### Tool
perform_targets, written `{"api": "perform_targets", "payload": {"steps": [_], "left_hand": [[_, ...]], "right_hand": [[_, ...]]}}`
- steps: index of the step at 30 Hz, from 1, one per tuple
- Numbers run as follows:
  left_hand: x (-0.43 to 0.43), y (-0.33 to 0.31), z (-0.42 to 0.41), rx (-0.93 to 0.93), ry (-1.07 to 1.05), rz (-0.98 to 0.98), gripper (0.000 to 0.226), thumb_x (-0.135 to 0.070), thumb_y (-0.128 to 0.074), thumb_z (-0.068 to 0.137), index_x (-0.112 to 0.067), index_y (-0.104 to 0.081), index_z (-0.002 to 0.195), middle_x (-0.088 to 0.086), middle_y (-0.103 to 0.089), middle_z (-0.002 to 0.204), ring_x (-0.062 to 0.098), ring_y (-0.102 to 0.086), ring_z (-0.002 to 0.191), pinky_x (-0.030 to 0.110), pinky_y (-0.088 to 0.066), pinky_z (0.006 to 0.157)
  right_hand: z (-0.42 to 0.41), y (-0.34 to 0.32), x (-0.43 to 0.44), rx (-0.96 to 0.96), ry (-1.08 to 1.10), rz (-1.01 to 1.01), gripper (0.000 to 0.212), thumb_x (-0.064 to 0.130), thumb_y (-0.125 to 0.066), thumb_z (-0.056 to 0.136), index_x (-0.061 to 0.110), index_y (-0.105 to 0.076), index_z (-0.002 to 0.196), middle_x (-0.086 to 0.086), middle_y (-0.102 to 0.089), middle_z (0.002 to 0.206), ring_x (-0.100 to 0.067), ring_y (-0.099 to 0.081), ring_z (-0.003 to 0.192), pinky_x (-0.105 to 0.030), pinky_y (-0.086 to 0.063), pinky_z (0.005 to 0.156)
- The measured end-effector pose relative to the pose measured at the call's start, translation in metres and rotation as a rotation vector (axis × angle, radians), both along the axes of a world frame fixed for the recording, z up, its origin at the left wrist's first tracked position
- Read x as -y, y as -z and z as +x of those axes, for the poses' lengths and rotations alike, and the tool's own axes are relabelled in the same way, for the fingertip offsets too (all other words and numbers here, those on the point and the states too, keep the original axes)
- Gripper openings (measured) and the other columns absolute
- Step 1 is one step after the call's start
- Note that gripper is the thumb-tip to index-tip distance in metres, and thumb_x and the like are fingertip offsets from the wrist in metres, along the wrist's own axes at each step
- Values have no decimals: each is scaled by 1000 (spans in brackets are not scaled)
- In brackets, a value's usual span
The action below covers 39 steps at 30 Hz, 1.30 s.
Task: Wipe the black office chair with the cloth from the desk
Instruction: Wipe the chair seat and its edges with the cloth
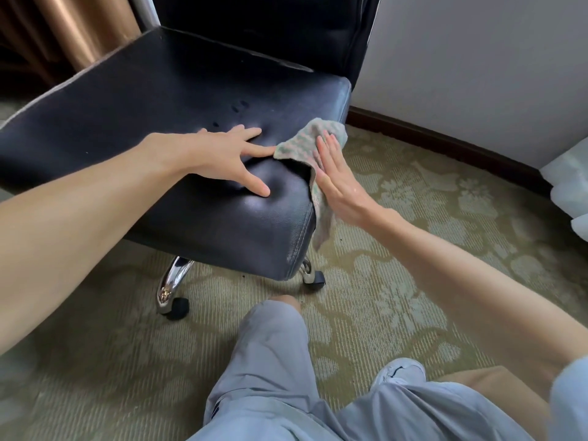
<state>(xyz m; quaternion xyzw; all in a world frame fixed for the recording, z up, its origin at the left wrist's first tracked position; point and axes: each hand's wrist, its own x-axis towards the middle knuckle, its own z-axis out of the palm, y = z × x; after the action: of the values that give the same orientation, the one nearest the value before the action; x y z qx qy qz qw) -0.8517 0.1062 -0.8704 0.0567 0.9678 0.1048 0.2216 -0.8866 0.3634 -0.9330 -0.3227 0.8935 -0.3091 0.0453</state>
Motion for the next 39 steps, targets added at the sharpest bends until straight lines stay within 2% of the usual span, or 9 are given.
{"api": "perform_targets", "payload": {"steps": [3, 9, 15, 18, 20, 22, 31, 35, 39], "left_hand": [[1, 0, 1, -3, -10, 3, 93, -94, -51, 48, -76, -12, 131, -22, 7, 159, 6, 10, 147, 54, 2, 114], [-1, -3, 6, -11, 4, -29, 98, -94, -51, 49, -71, -12, 136, -22, 7, 160, 6, 7, 147, 52, -2, 115], [-1, -3, 7, -16, 19, -59, 90, -83, -58, 64, -66, -12, 140, -17, 8, 161, 7, 13, 146, 54, 0, 115], [0, -2, 5, -2, 9, -22, 91, -81, -57, 60, -69, -12, 138, -19, 8, 161, 5, 14, 146, 54, 2, 115], [0, -3, 4, 23, -4, -1, 96, -88, -52, 49, -72, -12, 135, -22, 8, 160, 4, 14, 146, 54, 3, 116], [-1, -5, 3, 30, -27, 9, 95, -92, -53, 46, -76, -12, 131, -24, 7, 159, 7, 11, 147, 52, -1, 118], [-6, -6, 1, -1, -44, 8, 115, -102, -48, 28, -71, -17, 135, -22, 2, 160, 12, 1, 148, 46, -12, 117], [-5, -4, 1, -11, -15, -17, 118, -106, -37, 25, -71, -13, 136, -19, 4, 161, 11, 5, 148, 53, -3, 116], [-11, -4, 0, 3, -38, -28, 109, -96, -43, 36, -70, -11, 137, -17, 6, 161, 8, 10, 147, 54, -1, 116]], "right_hand": [[23, 6, 4, -20, -22, -11, 62, 34, -21, 104, 4, 0, 153, -8, 13, 161, -16, 17, 148, -32, 9, 120], [105, 31, 1, -313, -212, 72, 71, 38, -30, 100, -7, -4, 148, -24, 6, 157, -35, 11, 147, -48, 2, 121], [101, 30, 5, -368, -235, 58, 68, 40, -29, 102, -2, -6, 150, -17, 3, 159, -30, 7, 149, -48, -3, 121], [81, 27, 8, -281, -124, -32, 59, 29, -28, 102, -4, -14, 149, -18, -4, 159, -26, 2, 148, -42, -2, 121], [61, 15, 13, -69, 25, -124, 59, 26, -27, 101, -4, -10, 150, -18, 0, 160, -22, 6, 148, -32, 5, 120], [51, 9, 15, -2, 86, -136, 61, 27, -25, 101, -3, -5, 150, -16, 5, 161, -19, 12, 147, -27, 10, 119], [125, 44, 4, -452, -208, 53, 63, 35, -32, 101, -5, -13, 146, -26, -6, 154, -40, -1, 146, -54, -7, 119], [111, 41, 2, -475, -252, 23, 58, 35, -28, 102, -3, -19, 145, -24, -13, 154, -39, -8, 146, -53, -11, 119], [100, 37, 4, -400, -168, -95, 53, 20, -33, 101, -9, -29, 144, -24, -21, 154, -37, -15, 146, -51, -15, 119]]}}
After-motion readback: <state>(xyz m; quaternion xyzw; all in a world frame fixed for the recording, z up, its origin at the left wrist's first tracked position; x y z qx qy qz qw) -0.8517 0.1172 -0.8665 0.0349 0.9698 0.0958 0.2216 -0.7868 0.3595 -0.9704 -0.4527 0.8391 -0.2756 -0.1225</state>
